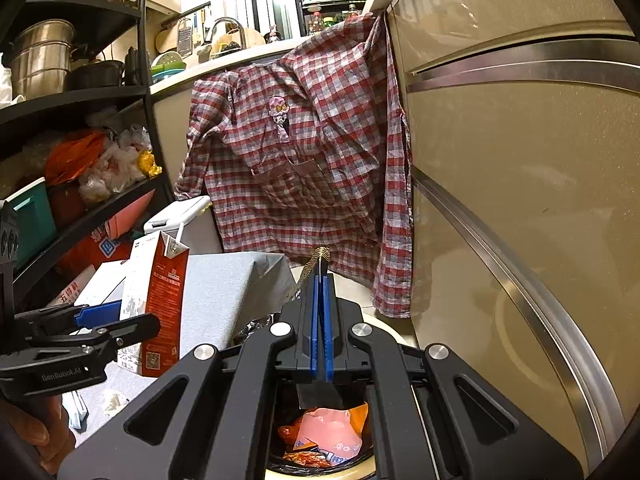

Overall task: Collect trash
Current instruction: 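Carry the milk carton and black pouch over the bin with both tools, then open both tools over the bin to drop the carton and pouch, then reach the left tool to the red ointment box while the right tool grasps the white tissue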

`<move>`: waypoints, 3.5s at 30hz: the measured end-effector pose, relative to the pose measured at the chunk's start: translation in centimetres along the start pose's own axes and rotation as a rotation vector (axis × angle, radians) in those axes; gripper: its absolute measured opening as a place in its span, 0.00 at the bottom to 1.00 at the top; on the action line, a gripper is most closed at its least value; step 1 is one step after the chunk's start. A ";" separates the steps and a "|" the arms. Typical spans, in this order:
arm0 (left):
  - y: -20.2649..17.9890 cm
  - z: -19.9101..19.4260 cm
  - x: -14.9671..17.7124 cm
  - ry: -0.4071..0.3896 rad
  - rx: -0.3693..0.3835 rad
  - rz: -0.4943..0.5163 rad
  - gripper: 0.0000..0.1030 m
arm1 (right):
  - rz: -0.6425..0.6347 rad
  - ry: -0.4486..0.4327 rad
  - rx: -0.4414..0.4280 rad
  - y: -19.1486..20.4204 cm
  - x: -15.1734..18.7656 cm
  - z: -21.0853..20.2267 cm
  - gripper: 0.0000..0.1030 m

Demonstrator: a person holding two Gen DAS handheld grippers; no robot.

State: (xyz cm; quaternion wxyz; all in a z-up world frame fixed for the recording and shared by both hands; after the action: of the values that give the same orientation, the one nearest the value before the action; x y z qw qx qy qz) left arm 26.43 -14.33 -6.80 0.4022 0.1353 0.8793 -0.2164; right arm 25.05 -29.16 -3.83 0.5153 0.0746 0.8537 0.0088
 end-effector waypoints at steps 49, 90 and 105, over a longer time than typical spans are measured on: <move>2.3 -3.1 -0.4 -0.019 -0.004 -0.006 0.51 | 0.003 0.022 -0.011 1.3 1.1 0.6 0.39; 24.6 -14.5 4.4 -0.039 -0.231 -0.156 0.43 | -0.214 0.203 -0.426 24.7 10.6 -1.6 0.16; 27.6 -7.9 8.0 0.123 -0.203 -0.151 0.50 | -0.354 0.408 -0.487 28.2 16.8 -0.1 0.31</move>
State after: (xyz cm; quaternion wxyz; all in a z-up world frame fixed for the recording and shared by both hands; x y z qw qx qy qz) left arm 27.60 14.08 -15.80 0.3418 0.0404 0.9273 -0.1474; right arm 20.57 1.02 -15.97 0.3306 -0.2028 0.9114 0.1374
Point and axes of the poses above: each gripper's, at about its wrist camera, not at the fingertips, and z roughly the way its jaws point, y to its left, x to its underside, the point moved 10 cm from there along z, roughly the way its jaws point, and after that the axes turned 11 degrees about x, right-handed, at the moved point
